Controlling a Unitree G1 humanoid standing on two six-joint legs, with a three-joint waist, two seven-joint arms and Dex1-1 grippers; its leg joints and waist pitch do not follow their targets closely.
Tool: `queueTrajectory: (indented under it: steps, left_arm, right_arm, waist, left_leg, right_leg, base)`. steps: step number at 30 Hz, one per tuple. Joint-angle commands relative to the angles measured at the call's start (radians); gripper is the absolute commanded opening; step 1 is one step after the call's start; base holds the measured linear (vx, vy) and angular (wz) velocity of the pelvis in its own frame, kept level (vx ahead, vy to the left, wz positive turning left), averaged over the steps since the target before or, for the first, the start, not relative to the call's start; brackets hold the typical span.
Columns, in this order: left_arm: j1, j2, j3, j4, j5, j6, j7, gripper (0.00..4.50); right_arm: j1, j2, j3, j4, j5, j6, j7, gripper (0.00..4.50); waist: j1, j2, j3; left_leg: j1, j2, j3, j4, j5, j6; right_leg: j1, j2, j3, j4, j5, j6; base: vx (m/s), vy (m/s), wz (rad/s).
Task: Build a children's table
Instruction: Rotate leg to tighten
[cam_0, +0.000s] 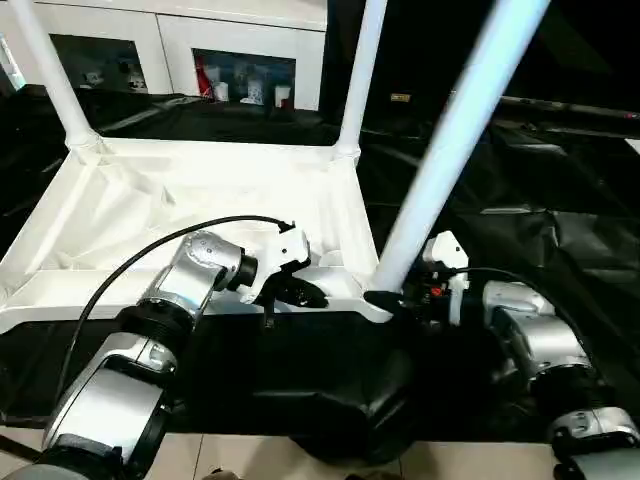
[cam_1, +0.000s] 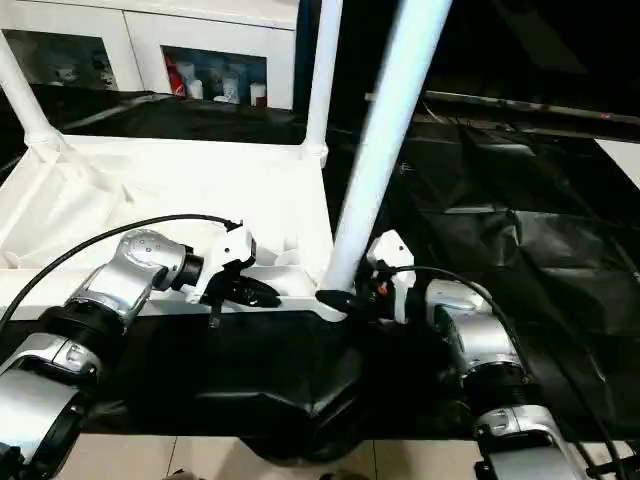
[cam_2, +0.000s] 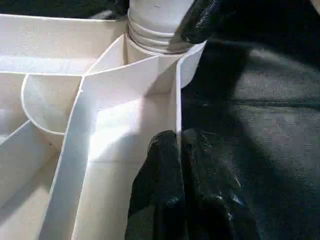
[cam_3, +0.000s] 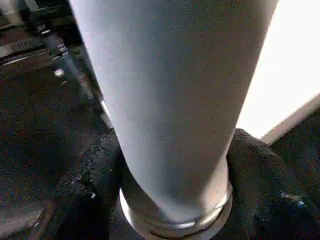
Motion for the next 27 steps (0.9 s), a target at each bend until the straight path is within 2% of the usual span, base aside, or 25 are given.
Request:
queueTrajectory:
  steps: [1, 2, 4, 6, 7, 8, 9, 10, 11, 12, 13, 16, 17, 19, 20, 22, 24, 26, 27]
  left_arm:
    - [0.004, -0.046, 0.0, 0.057, 0.021, 0.029, 0.124, 0.0]
    - [-0.006, -0.064, 0.009, 0.068, 0.023, 0.036, 0.176, 0.0]
    - [-0.02, -0.102, 0.023, 0.084, 0.024, 0.054, 0.26, 0.0]
    - [-0.032, -0.148, 0.031, 0.099, 0.026, 0.067, 0.34, 0.0]
    - [-0.036, -0.175, 0.032, 0.104, 0.027, 0.073, 0.377, 0.0]
    - [-0.036, -0.191, 0.031, 0.105, 0.028, 0.075, 0.392, 0.0]
    - [-0.031, -0.229, 0.022, 0.099, 0.027, 0.075, 0.403, 0.0]
    - [-0.031, -0.229, 0.022, 0.099, 0.027, 0.075, 0.403, 0.0]
    - [-0.024, -0.267, 0.006, 0.093, 0.03, 0.064, 0.397, 0.0]
    - [-0.024, -0.267, 0.006, 0.093, 0.03, 0.064, 0.397, 0.0]
    - [-0.021, -0.273, -0.002, 0.093, 0.032, 0.054, 0.386, 0.0]
    - [-0.017, -0.261, -0.008, 0.093, 0.033, 0.036, 0.365, 0.0]
    - [-0.012, -0.246, -0.009, 0.086, 0.03, 0.025, 0.341, 0.0]
    - [-0.006, -0.228, -0.011, 0.079, 0.026, 0.012, 0.312, 0.0]
    - [-0.003, -0.221, -0.012, 0.076, 0.026, 0.015, 0.302, 0.0]
    - [0.001, -0.202, -0.011, 0.069, 0.024, 0.01, 0.276, 0.0]
    - [0.008, -0.153, -0.008, 0.062, 0.021, -0.015, 0.214, 0.0]
    - [0.01, -0.127, -0.007, 0.061, 0.016, -0.027, 0.176, 0.0]
    - [0.013, -0.119, -0.007, 0.059, 0.014, -0.032, 0.162, 0.0]
  right_arm:
    - [-0.02, 0.037, -0.03, 0.044, -0.03, 0.007, -0.174, 2.67]
    - [-0.027, 0.062, -0.047, 0.064, -0.033, 0.012, -0.249, 2.66]
    - [-0.04, 0.108, -0.071, 0.091, -0.037, 0.024, -0.374, 2.65]
    - [-0.06, 0.162, -0.096, 0.124, -0.037, 0.034, -0.509, 2.65]
    - [-0.072, 0.193, -0.107, 0.141, -0.035, 0.038, -0.574, 2.65]
    - [-0.079, 0.21, -0.111, 0.149, -0.033, 0.039, -0.605, 2.65]
    - [-0.097, 0.251, -0.111, 0.16, -0.033, 0.041, -0.655, 2.65]
    - [-0.097, 0.251, -0.111, 0.16, -0.033, 0.041, -0.655, 2.65]
    - [-0.115, 0.286, -0.081, 0.167, -0.077, 0.026, -0.691, 2.65]
    - [-0.115, 0.286, -0.081, 0.167, -0.077, 0.026, -0.691, 2.65]
    - [-0.12, 0.279, -0.043, 0.172, -0.122, -0.008, -0.695, 2.65]
    - [-0.121, 0.265, -0.032, 0.176, -0.13, -0.046, -0.663, 2.65]
    - [-0.115, 0.254, -0.038, 0.165, -0.109, -0.064, -0.606, 2.65]
    - [-0.108, 0.245, -0.051, 0.148, -0.076, -0.08, -0.54, 3.15]
    - [-0.107, 0.243, -0.06, 0.141, -0.062, -0.077, -0.528, 3.27]
    - [-0.102, 0.226, -0.054, 0.125, -0.051, -0.069, -0.486, 3.31]
    - [-0.074, 0.164, -0.006, 0.082, -0.066, -0.069, -0.338, 3.45]
    - [-0.053, 0.123, 0.019, 0.052, -0.059, -0.066, -0.235, 3.45]
    - [-0.046, 0.111, 0.026, 0.043, -0.056, -0.066, -0.206, 3.45]
  waist:
    - [-0.001, 0.0, -0.043]
    - [-0.003, -0.001, -0.045]
    - [-0.007, 0.002, -0.043]
    - [-0.01, 0.001, -0.044]
    - [-0.011, 0.006, -0.044]
    - [-0.012, 0.004, -0.045]
    - [-0.01, 0.003, -0.045]
    - [-0.01, 0.003, -0.045]
    - [-0.01, 0.003, -0.044]
    - [-0.01, 0.003, -0.046]
    - [-0.01, -0.002, -0.046]
    - [-0.008, -0.002, -0.045]
    - [-0.007, -0.002, -0.046]
    - [-0.006, -0.002, -0.047]
    - [-0.006, -0.002, -0.047]
    - [-0.005, -0.002, -0.048]
    - [-0.003, -0.001, -0.048]
    - [-0.002, -0.003, -0.047]
    - [-0.002, 0.001, -0.047]
  left_leg:
    - [0.004, 0.028, -0.012, -0.066, -0.26, 0.028]
    - [0.006, 0.029, -0.017, -0.067, -0.275, 0.015]
    - [0.007, 0.028, -0.018, -0.069, -0.299, 0.004]
    - [0.005, 0.028, -0.02, -0.071, -0.304, -0.002]
    - [0.006, 0.028, -0.02, -0.071, -0.304, -0.003]
    - [0.009, 0.028, -0.019, -0.07, -0.305, -0.006]
    - [0.007, 0.027, -0.018, -0.07, -0.303, 0.001]
    - [0.007, 0.027, -0.018, -0.07, -0.303, 0.001]
    - [0.005, 0.025, -0.017, -0.07, -0.303, 0.009]
    - [0.002, 0.023, -0.018, -0.071, -0.299, 0.01]
    - [0.001, 0.023, -0.018, -0.07, -0.294, 0.013]
    - [-0.002, 0.023, -0.017, -0.07, -0.282, 0.024]
    - [-0.001, 0.024, -0.017, -0.07, -0.277, 0.029]
    - [-0.002, 0.025, -0.016, -0.068, -0.277, 0.041]
    - [-0.005, 0.026, -0.015, -0.069, -0.258, 0.048]
    - [-0.004, 0.026, -0.015, -0.067, -0.251, 0.054]
    - [-0.005, 0.026, -0.014, -0.066, -0.237, 0.066]
    - [-0.007, 0.026, -0.013, -0.065, -0.234, 0.077]
    - [-0.006, 0.028, -0.014, -0.067, -0.236, 0.077]
  right_leg:
    - [0.034, -0.055, 0.042, -0.081, -0.342, -0.2]
    - [0.036, -0.058, 0.041, -0.084, -0.394, -0.183]
    - [0.029, -0.056, 0.041, -0.091, -0.437, -0.158]
    - [0.029, -0.055, 0.041, -0.092, -0.437, -0.151]
    - [0.026, -0.056, 0.042, -0.091, -0.43, -0.152]
    - [0.024, -0.054, 0.042, -0.091, -0.416, -0.155]
    - [0.027, -0.053, 0.042, -0.091, -0.403, -0.154]
    - [0.027, -0.053, 0.042, -0.091, -0.403, -0.154]
    - [0.027, -0.052, 0.042, -0.092, -0.395, -0.149]
    - [0.029, -0.052, 0.041, -0.092, -0.406, -0.14]
    - [0.03, -0.053, 0.041, -0.092, -0.408, -0.135]
    - [0.03, -0.055, 0.042, -0.093, -0.415, -0.127]
    - [0.031, -0.054, 0.042, -0.092, -0.404, -0.127]
    - [0.032, -0.054, 0.043, -0.091, -0.384, -0.135]
    - [0.034, -0.053, 0.043, -0.086, -0.347, -0.148]
    - [0.036, -0.053, 0.042, -0.083, -0.327, -0.159]
    - [0.039, -0.053, 0.042, -0.081, -0.302, -0.171]
    - [0.042, -0.053, 0.043, -0.08, -0.292, -0.173]
    - [0.041, -0.054, 0.043, -0.08, -0.295, -0.175]
  base:
    - [0.0, 0.0, 0.0]
    - [0.0, 0.0, 0.0]
    - [0.0, 0.0, 0.0]
    - [0.0, 0.0, 0.0]
    - [0.0, 0.0, 0.0]
    - [0.0, 0.0, 0.0]
    - [0.0, 0.0, 0.0]
    - [0.0, 0.0, 0.0]
    - [0.0, 0.0, 0.0]
    - [0.0, 0.0, 0.0]
    - [0.0, 0.0, 0.0]
    - [0.0, 0.0, 0.0]
    - [0.0, 0.0, 0.0]
    - [0.0, 0.0, 0.0]
    - [0.0, 0.0, 0.0]
    - [0.0, 0.0, 0.0]
    - [0.0, 0.0, 0.0]
    - [0.0, 0.0, 0.0]
    - [0.0, 0.0, 0.0]
